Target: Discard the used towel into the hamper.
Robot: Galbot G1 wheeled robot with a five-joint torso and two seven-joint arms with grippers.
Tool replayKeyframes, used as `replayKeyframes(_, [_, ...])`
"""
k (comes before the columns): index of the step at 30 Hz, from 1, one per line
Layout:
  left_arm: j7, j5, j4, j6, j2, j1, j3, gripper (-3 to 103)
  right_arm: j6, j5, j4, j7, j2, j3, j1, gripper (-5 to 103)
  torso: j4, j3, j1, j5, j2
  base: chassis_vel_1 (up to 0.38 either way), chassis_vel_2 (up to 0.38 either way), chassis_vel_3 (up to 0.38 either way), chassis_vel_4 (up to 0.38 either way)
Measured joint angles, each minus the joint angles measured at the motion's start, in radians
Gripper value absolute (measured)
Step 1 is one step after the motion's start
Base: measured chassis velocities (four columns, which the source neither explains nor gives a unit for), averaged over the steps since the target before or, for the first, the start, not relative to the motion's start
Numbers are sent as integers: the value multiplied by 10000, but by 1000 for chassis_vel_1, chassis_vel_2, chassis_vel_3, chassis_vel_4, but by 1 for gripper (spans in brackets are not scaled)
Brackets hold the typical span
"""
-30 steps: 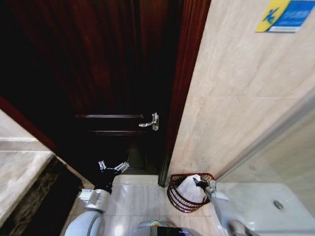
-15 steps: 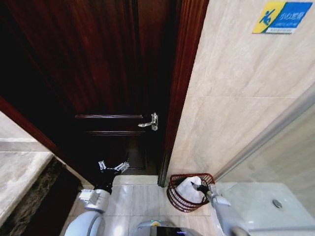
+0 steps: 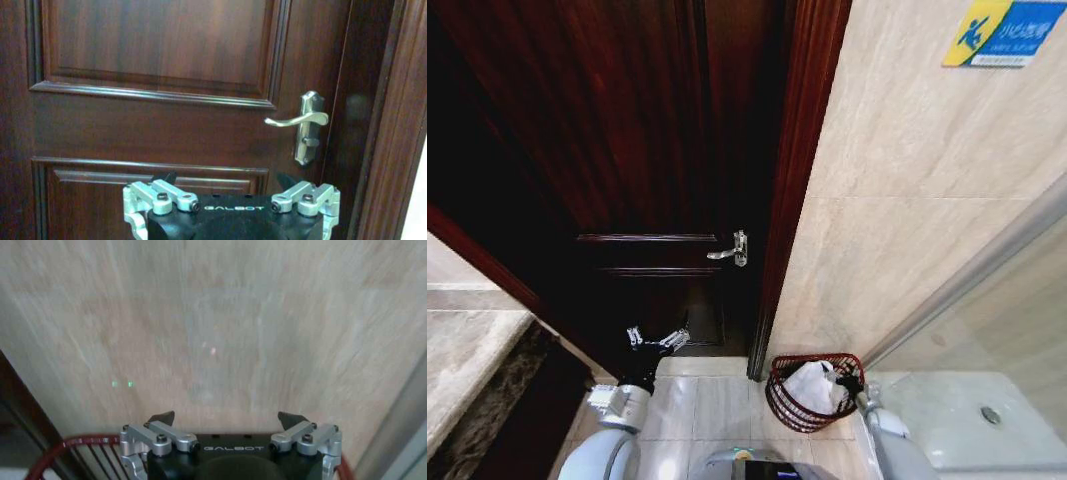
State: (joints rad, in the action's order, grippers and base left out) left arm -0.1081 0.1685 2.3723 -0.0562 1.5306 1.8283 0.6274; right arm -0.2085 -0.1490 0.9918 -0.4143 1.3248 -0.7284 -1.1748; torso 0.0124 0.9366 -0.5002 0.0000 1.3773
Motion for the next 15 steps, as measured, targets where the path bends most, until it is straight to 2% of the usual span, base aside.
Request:
replayKeyframes(1, [0,0,0,0,0,0,0,100,0,0,0,0,0,0,0,100,0,0,0,0,0,0,0,0,0])
replayKeyframes(3, [-1,0,0,0,0,0,-1,100,41,-167,1312,201,172,-302,-833,100,-3,-1,1,1,0,0,0,0,0])
replayKeyframes(8, [0,0,1,0,0,0,0,100,64,-488,2842,360,360,-717,-1922,100,0,-1,0,-2,0,0,0,0,0])
replayKeyframes(11, [0,0,0,0,0,0,0,100,67,-988,4622,593,740,-1171,-3155,100,0,-1,1,2,0,0,0,0,0])
replayKeyframes(12, [0,0,0,0,0,0,0,100,67,-988,4622,593,740,-1171,-3155,100,0,-1,1,2,0,0,0,0,0])
replayKeyframes(15, [-1,0,0,0,0,0,-1,100,44,-1434,6161,762,1077,-1450,-4295,100,-2,-1,1,-2,1,0,0,0,0])
